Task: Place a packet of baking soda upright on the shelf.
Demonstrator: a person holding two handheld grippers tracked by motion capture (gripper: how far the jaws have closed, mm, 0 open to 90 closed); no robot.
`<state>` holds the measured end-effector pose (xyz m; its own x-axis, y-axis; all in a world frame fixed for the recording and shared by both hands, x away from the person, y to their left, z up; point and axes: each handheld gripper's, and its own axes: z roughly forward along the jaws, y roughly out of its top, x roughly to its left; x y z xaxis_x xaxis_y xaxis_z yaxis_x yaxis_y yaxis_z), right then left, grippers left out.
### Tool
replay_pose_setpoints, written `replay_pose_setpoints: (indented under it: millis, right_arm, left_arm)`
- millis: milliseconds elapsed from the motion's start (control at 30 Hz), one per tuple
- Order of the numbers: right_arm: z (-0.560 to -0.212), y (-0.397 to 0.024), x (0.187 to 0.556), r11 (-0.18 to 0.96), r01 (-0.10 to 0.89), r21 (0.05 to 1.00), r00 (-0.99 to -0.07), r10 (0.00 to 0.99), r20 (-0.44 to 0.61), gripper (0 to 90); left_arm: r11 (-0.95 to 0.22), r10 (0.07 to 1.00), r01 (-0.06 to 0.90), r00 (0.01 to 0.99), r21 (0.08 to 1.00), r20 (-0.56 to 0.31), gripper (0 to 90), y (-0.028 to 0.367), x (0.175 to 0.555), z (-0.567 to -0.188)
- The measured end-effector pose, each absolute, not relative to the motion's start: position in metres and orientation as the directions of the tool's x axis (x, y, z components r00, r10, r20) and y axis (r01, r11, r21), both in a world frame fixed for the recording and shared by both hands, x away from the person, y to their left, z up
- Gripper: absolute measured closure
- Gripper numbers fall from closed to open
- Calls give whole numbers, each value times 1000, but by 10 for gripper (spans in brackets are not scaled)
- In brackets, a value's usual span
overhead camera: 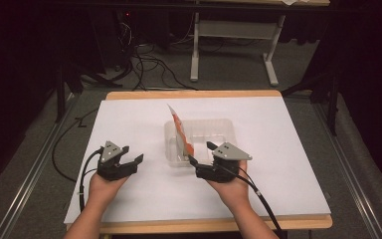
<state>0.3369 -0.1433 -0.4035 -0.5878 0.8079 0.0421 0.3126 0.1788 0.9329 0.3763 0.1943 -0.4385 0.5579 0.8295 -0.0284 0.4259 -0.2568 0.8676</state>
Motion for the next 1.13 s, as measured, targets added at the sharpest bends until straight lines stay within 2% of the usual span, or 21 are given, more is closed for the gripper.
replay_pose_setpoints:
  millis: [200, 400, 600, 667, 800, 1133]
  right_arm:
    - [-401, -184, 326, 217, 315, 924, -535, 845, -16, 245]
    - [-402, -254, 319, 220, 361, 906, -410, 910, -58, 254]
    - [-423, -327, 302, 148, 410, 900, -249, 967, -46, 272]
    - [-430, -345, 299, 91, 441, 893, -210, 978, 4, 271]
    - [-436, -359, 302, 71, 449, 890, -200, 980, 23, 272]
    - [-431, -357, 299, 88, 450, 889, -209, 978, 9, 271]
  left_arm:
    - [-266, 826, 422, 563, 867, -20, 358, 194, 375, -438]
    - [-276, 825, 419, 565, 865, -11, 357, 193, 376, -439]
    - [-281, 831, 430, 557, 858, -7, 353, 193, 376, -440]
    - [-276, 835, 437, 550, 856, -11, 350, 193, 376, -441]
    - [-278, 842, 455, 539, 846, -13, 347, 192, 376, -444]
    - [-250, 841, 447, 541, 859, -36, 346, 193, 370, -441]
